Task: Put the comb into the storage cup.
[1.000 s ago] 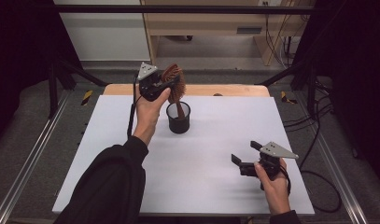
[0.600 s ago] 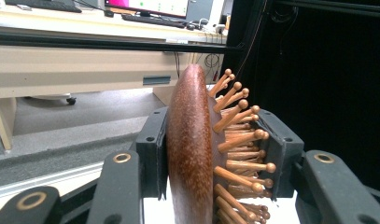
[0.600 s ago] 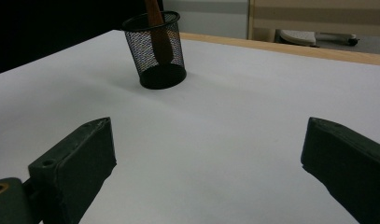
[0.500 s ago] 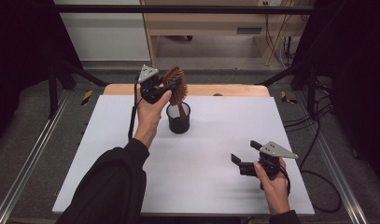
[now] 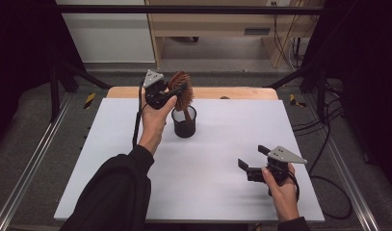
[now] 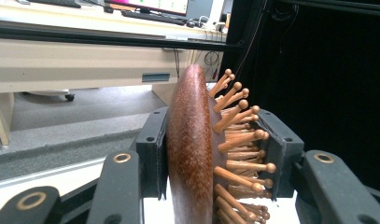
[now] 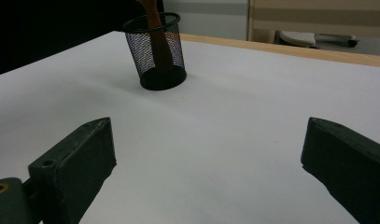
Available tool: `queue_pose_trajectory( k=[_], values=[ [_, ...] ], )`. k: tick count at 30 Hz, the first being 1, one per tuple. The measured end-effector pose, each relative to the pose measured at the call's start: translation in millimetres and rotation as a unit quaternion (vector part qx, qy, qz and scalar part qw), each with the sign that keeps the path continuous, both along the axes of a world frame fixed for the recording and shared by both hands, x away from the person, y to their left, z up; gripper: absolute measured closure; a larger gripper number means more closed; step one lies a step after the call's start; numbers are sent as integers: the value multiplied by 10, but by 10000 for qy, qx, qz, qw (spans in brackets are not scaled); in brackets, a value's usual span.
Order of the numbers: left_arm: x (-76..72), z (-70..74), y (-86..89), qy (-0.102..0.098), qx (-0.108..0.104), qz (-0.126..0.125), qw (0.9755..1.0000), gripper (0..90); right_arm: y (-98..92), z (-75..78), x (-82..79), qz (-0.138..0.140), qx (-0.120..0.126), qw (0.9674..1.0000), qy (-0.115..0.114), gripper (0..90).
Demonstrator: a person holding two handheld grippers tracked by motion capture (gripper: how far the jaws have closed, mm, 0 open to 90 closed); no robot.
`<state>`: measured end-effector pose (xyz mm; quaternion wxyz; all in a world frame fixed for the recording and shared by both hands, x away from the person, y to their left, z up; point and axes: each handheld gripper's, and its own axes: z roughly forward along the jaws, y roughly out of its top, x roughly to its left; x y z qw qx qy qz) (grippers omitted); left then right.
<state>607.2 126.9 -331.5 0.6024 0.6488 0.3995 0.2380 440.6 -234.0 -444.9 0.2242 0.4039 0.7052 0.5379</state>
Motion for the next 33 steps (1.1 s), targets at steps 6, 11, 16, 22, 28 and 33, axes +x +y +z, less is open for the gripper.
queue_pose_trajectory(
  k=[6, 11, 16, 22, 28, 33],
  values=[
    [0, -27, -5, 32, -35, -19, 10000, 513, 5, -2, 0, 7, -8, 10000, 10, 33],
    [-5, -32, -18, 47, -79, -48, 9999, 513, 3, -2, 0, 5, 0, 10000, 9, 33],
    [0, -43, -29, 60, -62, -63, 9999, 513, 6, -3, 0, 8, -8, 10000, 18, 33],
    [11, -65, -37, 78, -45, -43, 10000, 513, 16, -9, 6, 36, -29, 10000, 16, 33],
    [11, -88, -40, 97, -34, -40, 9999, 512, 11, -9, 7, 38, 19, 10000, 35, 32],
    [11, -111, -46, 120, -18, -42, 9999, 513, 27, -12, 12, 59, 5, 10000, 36, 33]
  ],
)
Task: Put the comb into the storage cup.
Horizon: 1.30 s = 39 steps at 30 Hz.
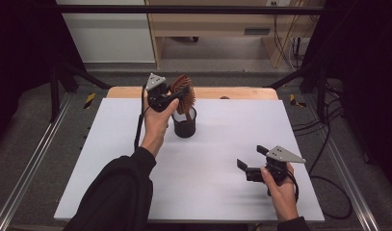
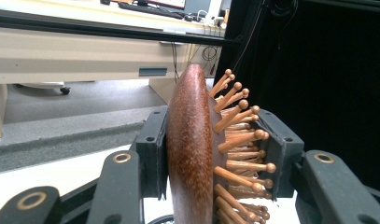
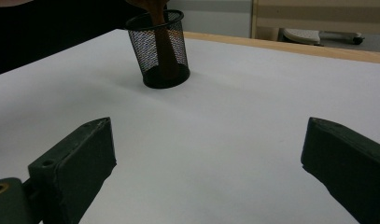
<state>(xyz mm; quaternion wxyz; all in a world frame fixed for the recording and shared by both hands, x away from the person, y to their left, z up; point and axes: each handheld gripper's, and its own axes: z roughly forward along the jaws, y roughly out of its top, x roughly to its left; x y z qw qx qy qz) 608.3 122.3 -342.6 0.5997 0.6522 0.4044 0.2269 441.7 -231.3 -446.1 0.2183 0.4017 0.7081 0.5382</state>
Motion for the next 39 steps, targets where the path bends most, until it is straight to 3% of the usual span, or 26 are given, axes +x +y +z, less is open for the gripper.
queue_pose_trajectory(
  k=[16, 35, 39],
  values=[
    [33, -24, 24, 9, -46, 4, 10000, 510, -14, 0, 10, -46, 1, 10000, -14, 32],
    [89, -34, 177, 138, -12, -87, 9999, 499, -17, -18, 47, -42, 58, 10000, 30, 32],
    [123, -62, 224, 184, -109, -30, 9998, 496, -13, -17, 33, -43, 29, 10000, 33, 30]
  ],
)
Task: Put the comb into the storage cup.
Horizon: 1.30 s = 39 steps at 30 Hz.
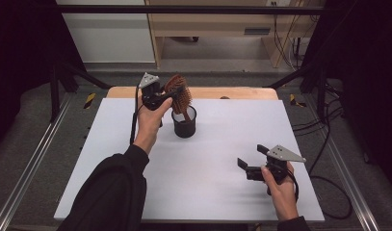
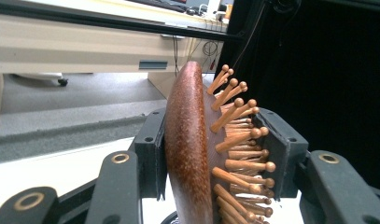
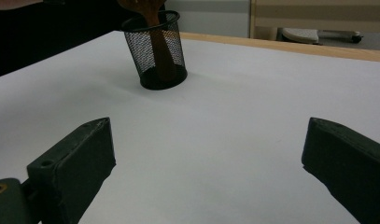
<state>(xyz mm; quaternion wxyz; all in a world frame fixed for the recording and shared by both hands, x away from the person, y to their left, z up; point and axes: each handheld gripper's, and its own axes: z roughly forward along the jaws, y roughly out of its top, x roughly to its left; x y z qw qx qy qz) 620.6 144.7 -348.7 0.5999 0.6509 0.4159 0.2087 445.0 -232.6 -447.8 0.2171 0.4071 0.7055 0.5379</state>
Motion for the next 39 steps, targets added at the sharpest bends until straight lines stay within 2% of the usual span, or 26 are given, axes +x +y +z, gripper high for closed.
queue_pose_trajectory(
  k=[11, 18, 24, 39],
  values=[
    [56, -34, 71, 35, -30, 21, 10000, 483, 14, 3, -8, 38, 13, 10000, 18, 30],
    [41, -27, 42, -90, 117, -41, 9999, 474, 17, 0, -2, 38, -7, 10000, 14, 30],
    [27, -19, 32, -113, 181, -46, 9998, 471, 25, -2, -3, 48, -27, 10000, 14, 30],
    [90, -67, 127, -49, 139, 15, 9999, 443, 26, -9, 5, 50, -58, 10000, 22, 30]
  ],
)
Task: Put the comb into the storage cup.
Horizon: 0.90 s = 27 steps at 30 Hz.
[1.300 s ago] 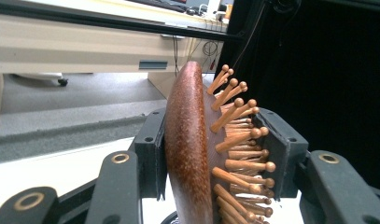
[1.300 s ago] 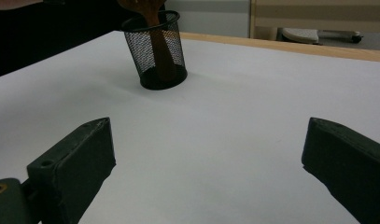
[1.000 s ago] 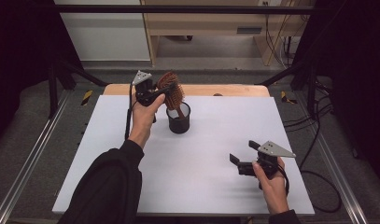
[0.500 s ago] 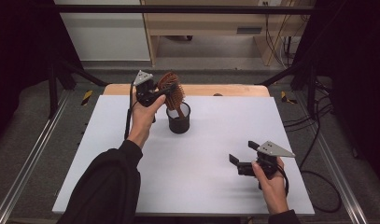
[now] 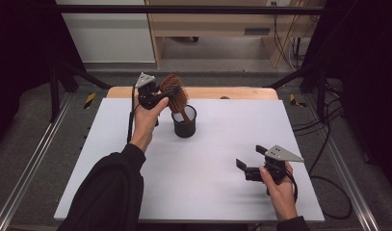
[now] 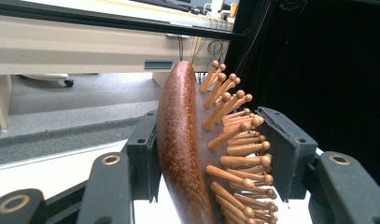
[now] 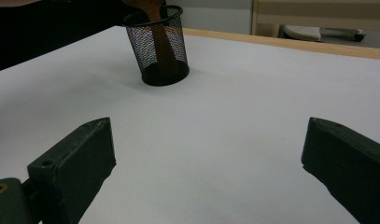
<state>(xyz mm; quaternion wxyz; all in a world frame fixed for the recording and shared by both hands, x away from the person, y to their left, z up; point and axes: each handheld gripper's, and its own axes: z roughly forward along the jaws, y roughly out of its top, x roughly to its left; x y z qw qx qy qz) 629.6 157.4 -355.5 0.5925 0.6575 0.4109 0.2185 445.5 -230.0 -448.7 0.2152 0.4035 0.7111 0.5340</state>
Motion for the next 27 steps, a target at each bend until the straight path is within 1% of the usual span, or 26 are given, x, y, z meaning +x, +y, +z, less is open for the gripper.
queue_pose_trajectory(
  k=[8, 14, 16, 24, 27],
  values=[
    [31, -27, 35, 18, -23, 32, 10000, 430, 2, -4, 4, 2, 0, 10000, 17, 30],
    [83, -64, 84, 92, -112, 73, 9999, 424, 13, -12, 9, 25, 8, 10000, 46, 30],
    [102, -79, 106, 125, -185, 80, 9997, 423, 13, -15, 10, 28, 8, 10000, 52, 30],
    [151, -124, 143, 188, -267, 161, 9993, 417, 11, -27, 16, 19, -14, 10000, 72, 30],
    [157, -128, 142, 170, -272, 155, 9994, 416, 14, -29, 14, 29, -13, 10000, 76, 30]
  ],
)
